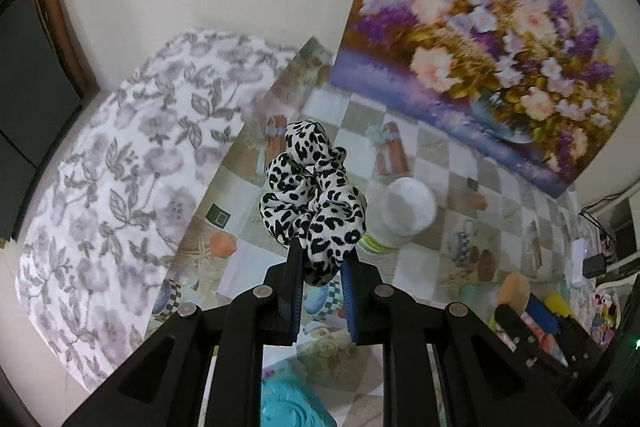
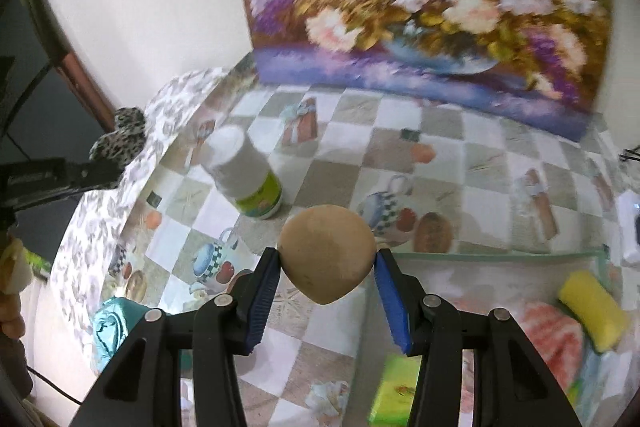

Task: Organize soft objects

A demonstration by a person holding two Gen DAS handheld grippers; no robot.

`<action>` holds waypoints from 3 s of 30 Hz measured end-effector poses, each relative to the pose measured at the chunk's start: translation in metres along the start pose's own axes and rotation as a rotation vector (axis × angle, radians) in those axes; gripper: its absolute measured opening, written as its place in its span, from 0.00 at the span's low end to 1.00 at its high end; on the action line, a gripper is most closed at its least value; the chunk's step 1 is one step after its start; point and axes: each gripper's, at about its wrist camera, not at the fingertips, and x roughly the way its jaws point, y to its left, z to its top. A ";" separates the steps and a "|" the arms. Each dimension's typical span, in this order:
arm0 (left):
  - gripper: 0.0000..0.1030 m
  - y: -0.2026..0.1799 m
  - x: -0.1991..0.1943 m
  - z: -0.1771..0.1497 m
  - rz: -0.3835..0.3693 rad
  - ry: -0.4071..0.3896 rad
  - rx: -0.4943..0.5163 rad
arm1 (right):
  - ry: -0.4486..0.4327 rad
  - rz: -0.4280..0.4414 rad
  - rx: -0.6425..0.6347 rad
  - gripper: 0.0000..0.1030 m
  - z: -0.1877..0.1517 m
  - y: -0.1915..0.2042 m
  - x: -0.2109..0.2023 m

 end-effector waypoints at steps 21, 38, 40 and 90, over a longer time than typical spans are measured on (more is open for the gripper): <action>0.17 -0.104 -0.063 -0.076 -0.117 -0.072 0.285 | -0.129 -0.135 0.250 0.50 -0.042 -0.090 -0.121; 0.17 -0.207 -0.007 -0.178 -0.227 0.169 0.590 | 0.031 -0.155 0.401 0.51 -0.091 -0.129 -0.093; 0.17 -0.213 0.000 -0.189 -0.227 0.196 0.615 | 0.070 -0.155 0.419 0.51 -0.098 -0.133 -0.082; 0.51 -0.180 0.007 -0.186 -0.221 0.242 0.495 | 0.185 -0.227 0.483 0.65 -0.134 -0.144 -0.063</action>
